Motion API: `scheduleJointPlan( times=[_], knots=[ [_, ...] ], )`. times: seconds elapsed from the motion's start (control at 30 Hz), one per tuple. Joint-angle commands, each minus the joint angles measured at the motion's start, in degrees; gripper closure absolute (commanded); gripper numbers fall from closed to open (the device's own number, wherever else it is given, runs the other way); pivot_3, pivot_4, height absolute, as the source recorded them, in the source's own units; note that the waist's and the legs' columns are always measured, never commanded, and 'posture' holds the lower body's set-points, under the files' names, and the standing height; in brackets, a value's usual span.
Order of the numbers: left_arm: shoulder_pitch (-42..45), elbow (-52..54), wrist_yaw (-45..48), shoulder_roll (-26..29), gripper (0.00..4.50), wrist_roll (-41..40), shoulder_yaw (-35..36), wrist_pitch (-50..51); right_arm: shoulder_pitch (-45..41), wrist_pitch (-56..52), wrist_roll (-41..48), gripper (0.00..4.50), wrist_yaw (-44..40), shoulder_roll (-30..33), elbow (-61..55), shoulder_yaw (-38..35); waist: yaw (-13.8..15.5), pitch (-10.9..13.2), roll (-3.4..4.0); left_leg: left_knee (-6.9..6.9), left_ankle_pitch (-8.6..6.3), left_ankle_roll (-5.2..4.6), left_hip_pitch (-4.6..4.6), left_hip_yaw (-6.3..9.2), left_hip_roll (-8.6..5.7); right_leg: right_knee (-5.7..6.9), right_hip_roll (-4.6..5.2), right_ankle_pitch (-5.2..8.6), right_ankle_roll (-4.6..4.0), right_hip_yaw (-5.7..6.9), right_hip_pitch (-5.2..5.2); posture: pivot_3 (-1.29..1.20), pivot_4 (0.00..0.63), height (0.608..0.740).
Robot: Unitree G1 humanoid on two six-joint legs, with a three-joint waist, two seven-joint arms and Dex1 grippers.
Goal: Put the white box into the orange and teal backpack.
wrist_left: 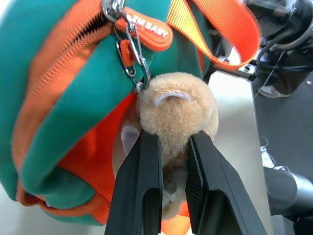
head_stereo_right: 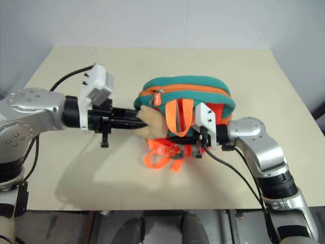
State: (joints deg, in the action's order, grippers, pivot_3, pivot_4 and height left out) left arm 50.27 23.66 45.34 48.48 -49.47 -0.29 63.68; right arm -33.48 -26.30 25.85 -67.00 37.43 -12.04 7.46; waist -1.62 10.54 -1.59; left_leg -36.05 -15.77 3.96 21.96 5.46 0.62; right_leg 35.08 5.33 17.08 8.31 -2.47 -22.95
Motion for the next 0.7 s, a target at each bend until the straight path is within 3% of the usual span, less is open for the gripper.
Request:
scheduleJointPlan(
  times=[0.03, 0.23, 0.5, 0.7],
  knots=[
    [3.7, -2.6, 3.1, 2.4, 4.22, 0.2, 4.0, -2.7, -0.8, 0.6, 0.4, 3.99, 0.2, 0.1, -1.1, -1.0, -0.1, 0.0, 0.01, 0.0, 0.0, 0.0, 0.0, 0.0, 0.01, 0.0, -0.01, 0.0, 0.0, 0.02, 0.0, 0.0, 0.15, 0.74],
    [5.3, -6.1, 6.6, 5.5, 4.22, 2.9, 4.4, -5.2, -0.2, 0.5, 0.4, 3.99, 0.6, 0.3, -1.6, -1.2, -0.1, 0.0, 0.03, 0.06, -0.01, -0.02, 0.02, -0.01, 0.01, 0.05, 0.0, 0.0, 0.0, 0.02, 0.0, 0.0, 0.15, 0.74],
    [5.0, -15.4, 11.5, 12.6, 4.22, 13.2, 1.0, -13.2, 0.1, 0.3, 0.6, 3.99, 0.9, 0.6, -2.0, -1.5, -0.1, 0.0, 0.06, 0.09, -0.02, -0.03, 0.02, -0.04, 0.02, 0.03, -0.02, 0.0, 0.0, 0.01, -0.02, 0.0, 0.15, 0.74],
    [6.3, -23.0, 15.1, 13.3, 4.26, 18.6, -1.0, -18.4, 0.5, 0.4, 0.6, 3.99, 1.3, 0.6, -2.4, -1.6, 0.0, 0.0, 0.06, 0.06, -0.03, -0.05, 0.03, -0.03, 0.02, 0.09, -0.02, 0.0, 0.0, 0.02, -0.03, 0.0, 0.15, 0.74]
  ],
)
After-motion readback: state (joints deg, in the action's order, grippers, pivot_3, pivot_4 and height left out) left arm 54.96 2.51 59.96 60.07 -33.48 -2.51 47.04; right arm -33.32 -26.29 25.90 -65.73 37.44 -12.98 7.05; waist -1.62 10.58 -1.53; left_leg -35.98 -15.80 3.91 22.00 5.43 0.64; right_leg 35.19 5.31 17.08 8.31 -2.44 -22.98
